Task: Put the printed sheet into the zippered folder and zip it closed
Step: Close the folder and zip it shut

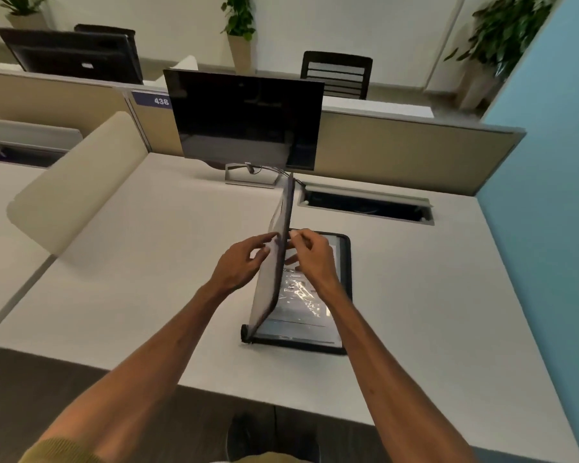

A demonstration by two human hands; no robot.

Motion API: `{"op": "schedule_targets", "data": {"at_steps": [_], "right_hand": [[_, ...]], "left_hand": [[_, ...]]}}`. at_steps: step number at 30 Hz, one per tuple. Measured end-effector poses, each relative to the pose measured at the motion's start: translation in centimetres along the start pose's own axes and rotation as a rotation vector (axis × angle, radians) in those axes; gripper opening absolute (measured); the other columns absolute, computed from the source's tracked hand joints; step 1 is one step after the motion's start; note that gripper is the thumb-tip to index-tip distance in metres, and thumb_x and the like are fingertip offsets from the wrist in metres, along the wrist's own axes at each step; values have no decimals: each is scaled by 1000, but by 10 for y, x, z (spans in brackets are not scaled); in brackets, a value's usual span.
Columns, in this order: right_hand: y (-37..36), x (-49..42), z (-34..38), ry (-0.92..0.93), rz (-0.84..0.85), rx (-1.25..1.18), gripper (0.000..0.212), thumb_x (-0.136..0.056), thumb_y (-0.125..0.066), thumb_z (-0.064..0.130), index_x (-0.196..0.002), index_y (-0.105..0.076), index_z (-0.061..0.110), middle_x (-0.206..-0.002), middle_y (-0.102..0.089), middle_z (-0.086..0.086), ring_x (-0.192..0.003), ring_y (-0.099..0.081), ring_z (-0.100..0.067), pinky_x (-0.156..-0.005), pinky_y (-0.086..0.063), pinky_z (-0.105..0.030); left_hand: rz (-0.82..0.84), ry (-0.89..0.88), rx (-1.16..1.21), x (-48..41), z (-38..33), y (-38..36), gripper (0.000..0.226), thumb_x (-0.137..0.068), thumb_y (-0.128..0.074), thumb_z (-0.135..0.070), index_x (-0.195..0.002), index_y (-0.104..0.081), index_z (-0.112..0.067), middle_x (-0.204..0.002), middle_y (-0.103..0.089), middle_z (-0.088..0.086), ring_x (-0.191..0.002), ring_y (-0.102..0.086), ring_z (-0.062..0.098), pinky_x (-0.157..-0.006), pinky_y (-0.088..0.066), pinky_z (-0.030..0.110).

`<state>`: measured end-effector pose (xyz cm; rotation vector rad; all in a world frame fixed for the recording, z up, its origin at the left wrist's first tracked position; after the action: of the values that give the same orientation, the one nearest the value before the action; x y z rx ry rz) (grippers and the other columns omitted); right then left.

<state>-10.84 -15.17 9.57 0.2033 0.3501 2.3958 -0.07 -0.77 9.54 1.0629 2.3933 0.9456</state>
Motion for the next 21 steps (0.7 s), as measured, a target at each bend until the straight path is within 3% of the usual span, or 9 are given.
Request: {"op": "schedule_targets", "data": {"at_steps": [4,7,15,21], "right_hand": [[38,1,-21,-69,-103,12,27,-103,-66,42,-104,-74,17,-97,-78,-2,-85,-79,-25,-69,-70,-40],[59,6,-42,-124,-131,36,21,-96,-76,37,-103,-73,17,-92,-76,4,-84,-77,-20,-64,-70,-35],[99,16,-100,-320,-258,219,16,-96,-74,27,-97,-75,11,-88,-76,-1,-80,-72,-19,-81,-63,-37],[106,28,-139,-455,-224,344,24,-100,-65,18,-123,-70,11,-122,-76,-10,-111,-73,-33,-92,-57,-37]], "left_hand": [[140,-3,-42,-3,-6,-47,52,-115,-49,-33,-166,-40,-29,-171,-42,-5,-163,-29,21,-132,-28,42],[212,4,-74,-2,-6,-74,58,-115,-48,-35,-170,-32,-27,-176,-31,-5,-168,-17,24,-136,-22,48],[408,78,-402,0,18,-120,66,-117,-35,-43,-174,-5,-30,-182,-1,0,-170,9,27,-138,-7,50],[531,130,-510,9,34,-144,71,-117,-33,-42,-173,7,-29,-182,11,4,-169,14,29,-138,-2,54]]}}
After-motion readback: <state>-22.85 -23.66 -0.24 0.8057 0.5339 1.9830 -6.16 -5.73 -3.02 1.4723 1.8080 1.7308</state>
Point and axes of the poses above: each hand's wrist, its own x-axis away from the middle knuckle, its own y-axis out of the back of the hand, z = x × y, the point moved 10 cm from there along -x, towards the middle knuckle
